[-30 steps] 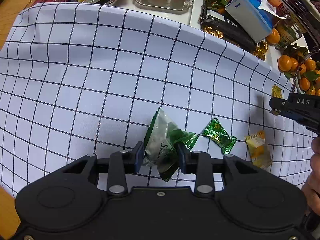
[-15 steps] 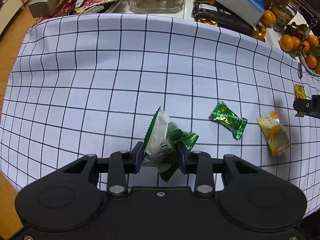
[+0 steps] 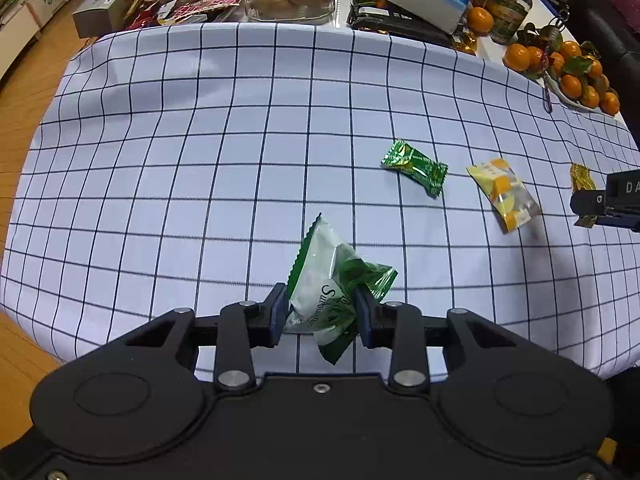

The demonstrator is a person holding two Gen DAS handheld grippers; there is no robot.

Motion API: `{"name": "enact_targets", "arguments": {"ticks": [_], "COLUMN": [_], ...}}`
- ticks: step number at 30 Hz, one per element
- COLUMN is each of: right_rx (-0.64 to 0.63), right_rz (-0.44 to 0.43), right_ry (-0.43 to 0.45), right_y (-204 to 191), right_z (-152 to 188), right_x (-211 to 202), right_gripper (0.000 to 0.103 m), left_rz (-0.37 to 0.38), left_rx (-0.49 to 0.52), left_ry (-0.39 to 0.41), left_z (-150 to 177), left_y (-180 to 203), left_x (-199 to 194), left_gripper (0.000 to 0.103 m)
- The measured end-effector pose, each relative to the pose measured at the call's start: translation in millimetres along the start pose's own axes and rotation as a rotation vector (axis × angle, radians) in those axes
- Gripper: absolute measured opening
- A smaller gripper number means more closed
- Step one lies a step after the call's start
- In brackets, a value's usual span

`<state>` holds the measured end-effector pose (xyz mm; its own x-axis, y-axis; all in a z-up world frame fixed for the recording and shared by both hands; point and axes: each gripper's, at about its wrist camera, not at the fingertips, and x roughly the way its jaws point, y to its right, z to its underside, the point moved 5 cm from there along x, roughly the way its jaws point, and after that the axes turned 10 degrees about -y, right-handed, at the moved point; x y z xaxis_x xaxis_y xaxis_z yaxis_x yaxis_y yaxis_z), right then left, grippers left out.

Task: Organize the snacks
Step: 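Carry the green-and-white packet and gold candy over the gold tray, then open the left tool releasing the green-and-white packet into the tray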

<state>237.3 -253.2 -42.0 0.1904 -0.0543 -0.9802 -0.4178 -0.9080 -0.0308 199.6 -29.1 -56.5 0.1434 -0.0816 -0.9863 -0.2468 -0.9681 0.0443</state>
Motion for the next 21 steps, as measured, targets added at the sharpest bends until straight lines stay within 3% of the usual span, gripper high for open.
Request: {"name": "enact_targets", "arguments": {"ticks": [5,15,21], "right_rx": [0.018,0.062,0.072], "right_rz": [-0.046,-0.086,-0.112], "right_ry": [0.037,0.069,0.045], "right_y": [7,21,24], "right_z": [32,112,161], "right_x": [-22,-47,-52], "right_gripper": [0.023,0.024,0.024], "left_rz": [0.025,0.053,0.088], "left_rx": [-0.018,-0.066,-0.093], "left_ry": [-0.002,0.091,0.070], "left_z": [34,96,129], "left_y": [-1,-6,-3], "left_x": [-5,-36,-38], "left_gripper": [0.044,0.043,0.043]}}
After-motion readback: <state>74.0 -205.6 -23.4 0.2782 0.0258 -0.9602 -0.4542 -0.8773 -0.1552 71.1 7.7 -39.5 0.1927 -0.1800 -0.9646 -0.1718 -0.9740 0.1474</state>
